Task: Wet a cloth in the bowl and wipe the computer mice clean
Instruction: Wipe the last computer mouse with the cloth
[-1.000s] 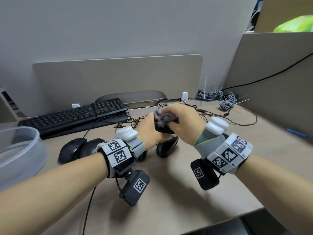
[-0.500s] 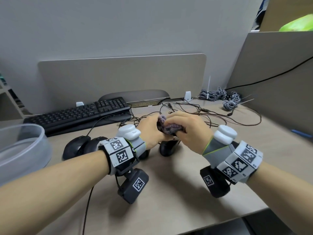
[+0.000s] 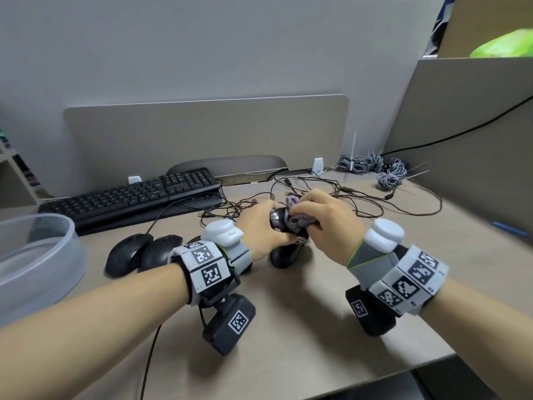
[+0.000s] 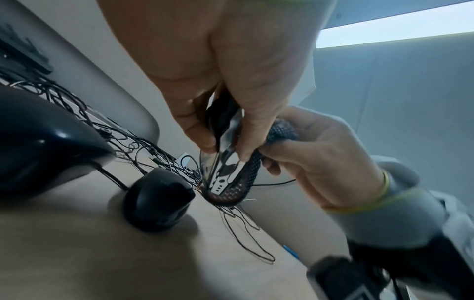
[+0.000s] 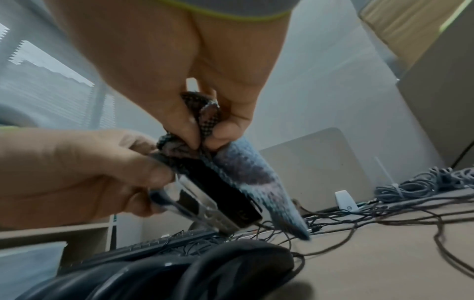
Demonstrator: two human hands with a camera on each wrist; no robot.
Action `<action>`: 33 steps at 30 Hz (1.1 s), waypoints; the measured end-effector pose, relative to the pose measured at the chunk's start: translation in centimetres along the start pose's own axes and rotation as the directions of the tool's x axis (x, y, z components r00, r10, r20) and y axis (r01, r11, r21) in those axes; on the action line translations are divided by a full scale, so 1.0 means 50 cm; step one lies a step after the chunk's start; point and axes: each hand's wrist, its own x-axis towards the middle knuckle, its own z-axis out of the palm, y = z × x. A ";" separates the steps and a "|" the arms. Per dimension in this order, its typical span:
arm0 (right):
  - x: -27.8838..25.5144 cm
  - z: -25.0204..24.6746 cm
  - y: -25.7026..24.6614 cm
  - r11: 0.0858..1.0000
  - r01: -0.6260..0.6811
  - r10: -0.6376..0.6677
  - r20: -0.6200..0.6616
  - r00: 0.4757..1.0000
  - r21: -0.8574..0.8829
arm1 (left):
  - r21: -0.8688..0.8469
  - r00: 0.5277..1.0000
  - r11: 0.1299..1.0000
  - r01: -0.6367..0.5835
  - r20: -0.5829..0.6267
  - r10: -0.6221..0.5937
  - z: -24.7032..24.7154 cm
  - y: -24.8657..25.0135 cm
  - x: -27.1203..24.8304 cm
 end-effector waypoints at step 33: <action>0.033 -0.031 -0.030 0.981 -0.157 0.159 -0.008 0.987 0.115 | -0.318 0.998 0.946 0.069 0.022 -0.065 -0.021 0.028 0.007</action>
